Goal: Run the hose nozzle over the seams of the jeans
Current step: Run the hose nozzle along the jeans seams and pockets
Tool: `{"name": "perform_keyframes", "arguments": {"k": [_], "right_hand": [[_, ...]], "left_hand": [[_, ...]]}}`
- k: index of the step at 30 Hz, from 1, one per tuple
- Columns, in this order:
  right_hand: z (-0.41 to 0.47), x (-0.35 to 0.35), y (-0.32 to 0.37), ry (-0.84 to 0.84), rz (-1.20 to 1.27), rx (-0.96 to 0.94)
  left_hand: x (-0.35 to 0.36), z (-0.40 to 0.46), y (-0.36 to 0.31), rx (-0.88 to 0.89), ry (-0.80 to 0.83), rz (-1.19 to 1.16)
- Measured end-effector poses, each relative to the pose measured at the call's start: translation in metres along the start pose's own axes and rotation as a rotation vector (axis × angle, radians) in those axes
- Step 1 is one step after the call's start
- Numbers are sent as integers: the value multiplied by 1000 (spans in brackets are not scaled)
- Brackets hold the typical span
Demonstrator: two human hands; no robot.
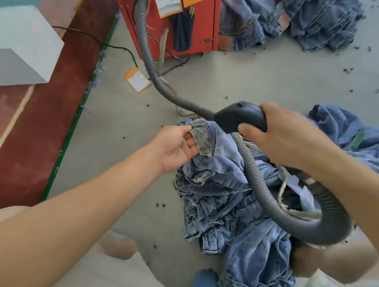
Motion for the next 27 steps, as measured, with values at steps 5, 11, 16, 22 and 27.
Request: {"name": "perform_keyframes", "arguments": {"k": [5, 11, 16, 22, 27], "right_hand": [[-29, -1, 3, 89, 13, -118], [-5, 8, 4, -14, 34, -36], [-24, -3, 0, 140, 140, -75], [3, 5, -2, 24, 150, 37], [-21, -6, -12, 181, 347, 7]], "left_hand": [[-4, -1, -8, -16, 11, -77], [-4, 0, -4, -56, -12, -124], [-4, -2, -7, -61, -7, -171], [-5, 1, 1, -81, -46, -138], [-7, 1, -6, -85, -17, -217]]}}
Point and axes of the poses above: each hand's wrist, its own z-axis towards the middle knuckle, its own x-axis out of the palm, y = z × x, the point moved 5 cm from there along z, towards the middle knuckle, and after that the axes turned 6 degrees about z, right-handed, at the moved point
